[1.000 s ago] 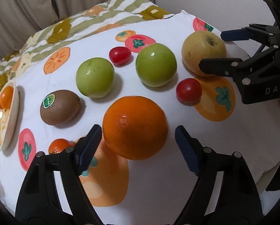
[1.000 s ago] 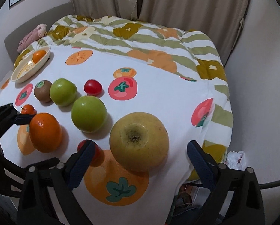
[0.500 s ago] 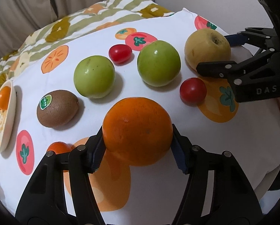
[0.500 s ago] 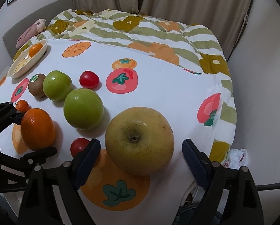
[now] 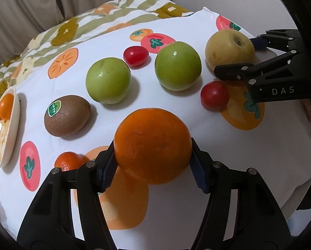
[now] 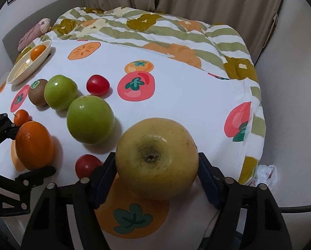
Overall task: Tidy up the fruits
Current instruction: 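Grasp the big orange with the left tool while the right tool grasps the yellow apple, then carry the orange to the bowl and release it with the left tool while the right tool carries the apple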
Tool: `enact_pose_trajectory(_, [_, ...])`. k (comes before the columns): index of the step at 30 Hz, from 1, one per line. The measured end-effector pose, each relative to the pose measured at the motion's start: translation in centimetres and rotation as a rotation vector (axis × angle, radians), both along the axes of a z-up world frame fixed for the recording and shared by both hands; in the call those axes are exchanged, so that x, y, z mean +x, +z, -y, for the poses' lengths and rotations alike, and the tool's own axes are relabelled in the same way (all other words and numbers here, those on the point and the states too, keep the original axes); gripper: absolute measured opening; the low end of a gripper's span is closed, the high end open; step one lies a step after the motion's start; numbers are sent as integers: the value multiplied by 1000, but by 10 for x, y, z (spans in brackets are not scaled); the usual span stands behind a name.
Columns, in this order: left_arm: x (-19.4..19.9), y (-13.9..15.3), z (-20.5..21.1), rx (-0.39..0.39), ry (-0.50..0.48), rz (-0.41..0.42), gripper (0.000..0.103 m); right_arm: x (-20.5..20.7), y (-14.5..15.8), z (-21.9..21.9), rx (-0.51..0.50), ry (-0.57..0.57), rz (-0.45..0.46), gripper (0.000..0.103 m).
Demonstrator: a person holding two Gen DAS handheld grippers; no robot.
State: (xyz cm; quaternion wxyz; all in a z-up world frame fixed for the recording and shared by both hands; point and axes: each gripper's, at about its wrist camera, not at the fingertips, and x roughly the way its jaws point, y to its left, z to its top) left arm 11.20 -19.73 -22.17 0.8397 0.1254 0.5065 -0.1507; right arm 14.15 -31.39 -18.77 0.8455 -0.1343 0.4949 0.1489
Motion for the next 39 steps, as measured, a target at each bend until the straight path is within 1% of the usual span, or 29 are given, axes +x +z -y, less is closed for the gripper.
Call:
enact_pose_trajectory(5, [-1,3,-3,-4,3,2,66,-1,0,-1,-10,-1,6,70])
enact_pose_trajectory(11, [-1,11,-5,-29,17,15,66,-3,4,-1,-15,-21,23,70])
enact_pose_trajectory(14, [-1,18,-6,-33,17,26,66,-6,12,2,-1,-38,40,70])
enact_pose_trajectory(17, [1,28,-9,-54,33,40,66,-8,23,4,18,-53,49,70])
enact_pose_trajectory(20, [0,41,-13,-67,42,62,66,-11,36,2,32,-65,63,70])
enact_pose_trajectory(25, [0,66,-27,-64,62,111,66,-17,64,-8,73,-72,98,70])
enact_pose_trajectory(29, [1,89,-44,-82,87,151,66,-22,90,-26,99,-55,125,70])
enact_pose_trajectory(32, [1,106,-65,-94,110,180,66,-26,108,-45,113,-34,148,70])
enact_pose_trajectory(35, [3,117,-88,-102,134,198,66,-29,124,-68,125,-12,166,70])
enact_pose_trajectory(39, [6,131,-131,-106,163,221,66,-31,137,-104,137,12,177,70])
